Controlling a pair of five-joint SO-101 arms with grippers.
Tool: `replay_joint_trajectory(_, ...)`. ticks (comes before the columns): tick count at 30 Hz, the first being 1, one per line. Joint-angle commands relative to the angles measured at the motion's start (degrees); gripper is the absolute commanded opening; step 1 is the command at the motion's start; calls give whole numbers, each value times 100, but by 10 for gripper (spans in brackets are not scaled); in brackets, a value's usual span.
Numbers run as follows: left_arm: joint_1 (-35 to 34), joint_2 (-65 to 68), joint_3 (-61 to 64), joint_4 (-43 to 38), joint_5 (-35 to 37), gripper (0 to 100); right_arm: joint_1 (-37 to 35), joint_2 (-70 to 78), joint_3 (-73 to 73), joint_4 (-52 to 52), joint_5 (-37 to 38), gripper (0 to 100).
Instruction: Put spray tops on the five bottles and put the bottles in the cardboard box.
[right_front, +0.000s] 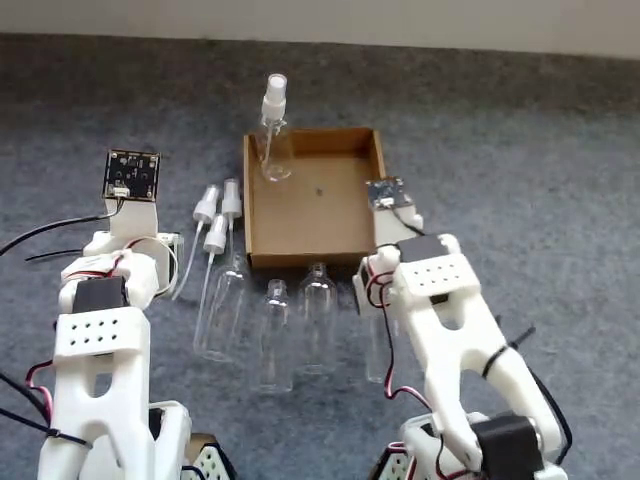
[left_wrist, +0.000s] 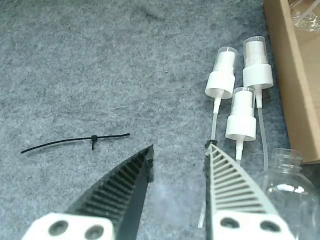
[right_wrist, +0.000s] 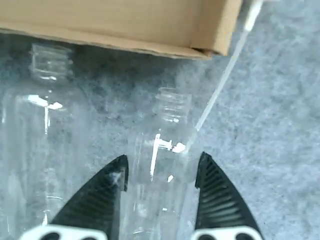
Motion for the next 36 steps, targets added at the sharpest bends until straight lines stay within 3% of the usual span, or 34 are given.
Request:
replay_joint_trajectory(1,13,-101,-251,88,9,165,391,-831,-664,585,378,37)
replay_joint_trajectory(5,-31,-75,-1209,1125,-26,166,1165,-1051,-1305,1007,1169,37)
replay_joint_trajectory(9,-13,391,-2202,1670,-299,168,1982,-418,-1657,980,1881,37)
replay_joint_trajectory(17,259,3670,-4778,2541,-1160,178,2835,1218,-1727,-66,2822,37)
replay_joint_trajectory(27,541,6993,-7978,3095,-1160,202,3125,1815,-1727,-374,3402,41)
replay_joint_trajectory(36,664,8295,-8989,3121,-1020,198,3178,1965,-1727,-382,3490,42)
